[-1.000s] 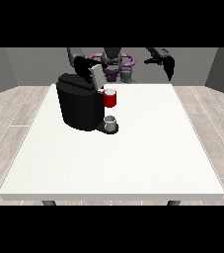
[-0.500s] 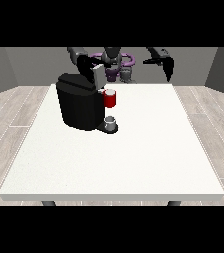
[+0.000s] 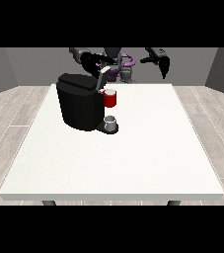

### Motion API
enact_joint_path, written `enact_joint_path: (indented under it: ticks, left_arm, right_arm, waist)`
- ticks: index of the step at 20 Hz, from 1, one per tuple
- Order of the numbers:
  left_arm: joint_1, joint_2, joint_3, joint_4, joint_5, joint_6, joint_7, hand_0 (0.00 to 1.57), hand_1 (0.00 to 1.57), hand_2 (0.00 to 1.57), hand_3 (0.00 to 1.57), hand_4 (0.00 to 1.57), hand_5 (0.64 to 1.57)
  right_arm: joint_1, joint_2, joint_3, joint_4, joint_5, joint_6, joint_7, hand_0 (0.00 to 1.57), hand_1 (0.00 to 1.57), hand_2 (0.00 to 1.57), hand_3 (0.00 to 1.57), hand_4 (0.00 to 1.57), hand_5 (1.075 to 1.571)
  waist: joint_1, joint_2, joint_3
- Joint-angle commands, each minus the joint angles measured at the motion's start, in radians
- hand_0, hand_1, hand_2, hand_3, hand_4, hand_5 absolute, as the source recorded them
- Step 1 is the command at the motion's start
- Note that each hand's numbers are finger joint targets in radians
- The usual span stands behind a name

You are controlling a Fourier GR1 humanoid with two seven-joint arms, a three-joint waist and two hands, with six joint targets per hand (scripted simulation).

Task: Insert the coffee pod into the coffee machine and close the lid

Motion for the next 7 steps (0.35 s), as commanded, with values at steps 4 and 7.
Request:
enact_joint_path:
  ticks: [4,7]
  left_arm:
    - [0.073,0.022,0.043,0.014,0.021,0.008,-0.003,0.0,0.0,0.0,0.0,0.19,1.571]
    - [0.12,0.05,0.087,0.102,0.031,-0.009,-0.095,0.0,0.0,0.0,0.0,0.19,1.571]
  right_arm:
    - [0.214,0.107,0.118,-0.112,-0.059,0.082,-0.19,0.0,0.0,0.0,0.0,0.29,1.571]
    - [0.339,0.108,0.239,-0.202,-0.098,-0.004,-0.141,0.0,0.0,0.0,0.0,0.16,1.571]
  waist:
    - [-0.073,-0.114,-0.014]
    - [-0.144,-0.155,-0.0148]
